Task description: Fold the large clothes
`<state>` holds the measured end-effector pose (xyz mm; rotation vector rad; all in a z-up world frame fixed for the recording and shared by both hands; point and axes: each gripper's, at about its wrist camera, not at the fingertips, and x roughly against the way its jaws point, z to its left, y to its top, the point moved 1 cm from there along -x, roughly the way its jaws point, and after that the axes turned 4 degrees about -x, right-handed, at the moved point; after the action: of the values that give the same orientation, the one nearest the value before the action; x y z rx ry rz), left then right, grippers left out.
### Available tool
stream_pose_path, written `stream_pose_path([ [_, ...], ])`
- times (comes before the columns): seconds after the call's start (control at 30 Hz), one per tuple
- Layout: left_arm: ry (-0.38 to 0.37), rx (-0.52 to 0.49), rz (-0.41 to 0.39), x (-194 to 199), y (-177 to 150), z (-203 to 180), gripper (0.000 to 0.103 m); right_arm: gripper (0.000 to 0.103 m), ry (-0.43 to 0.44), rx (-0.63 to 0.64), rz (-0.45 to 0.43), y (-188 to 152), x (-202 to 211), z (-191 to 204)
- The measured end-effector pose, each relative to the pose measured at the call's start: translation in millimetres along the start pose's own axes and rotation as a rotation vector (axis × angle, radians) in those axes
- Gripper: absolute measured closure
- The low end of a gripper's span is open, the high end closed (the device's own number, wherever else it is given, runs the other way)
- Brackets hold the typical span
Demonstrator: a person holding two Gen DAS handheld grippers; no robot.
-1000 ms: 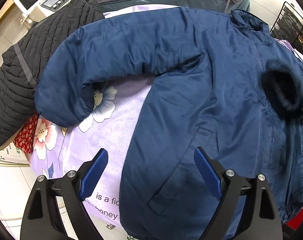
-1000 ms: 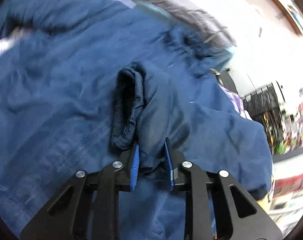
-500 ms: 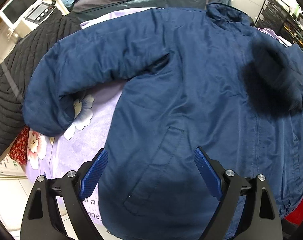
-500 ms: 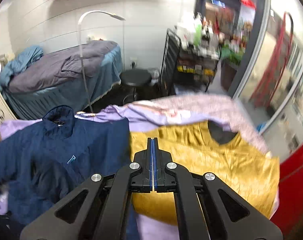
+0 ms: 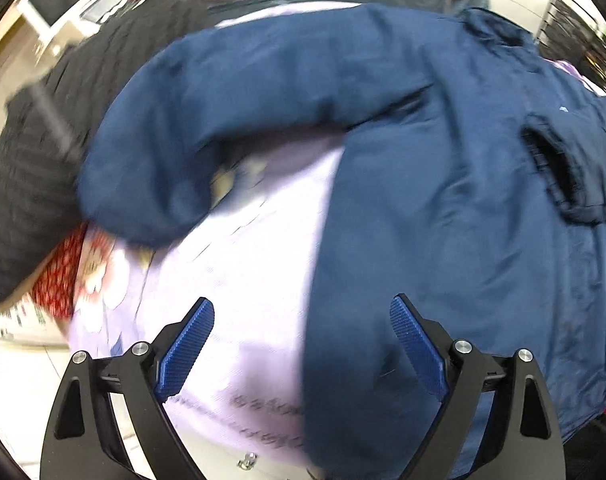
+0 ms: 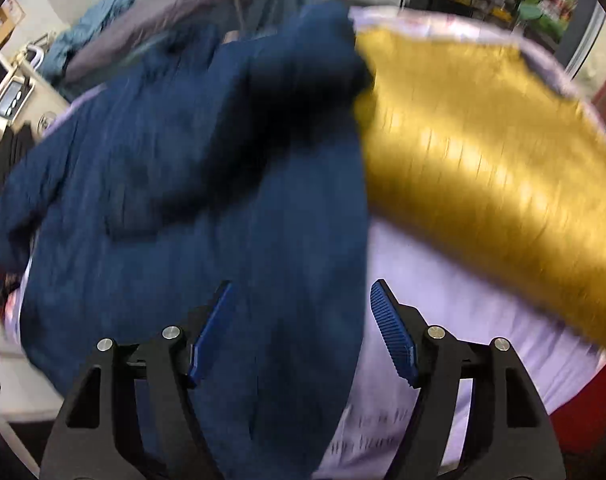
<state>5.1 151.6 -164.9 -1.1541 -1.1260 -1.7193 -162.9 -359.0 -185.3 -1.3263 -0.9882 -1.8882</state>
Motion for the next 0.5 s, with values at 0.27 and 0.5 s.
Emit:
stream_pose_path([
  [0.27,-0.188,0.083,0.104,-31.8,-47.9,12.1,0.016,0.033,0.249,-0.214,0.230,-73.4,-32.2,-38.1],
  [0.5,-0.270,0.054,0.180,-49.6,-41.5,-25.9,0.064,0.077,0.197,-0.230,0.267,-92.9,-50.6,-16.2],
])
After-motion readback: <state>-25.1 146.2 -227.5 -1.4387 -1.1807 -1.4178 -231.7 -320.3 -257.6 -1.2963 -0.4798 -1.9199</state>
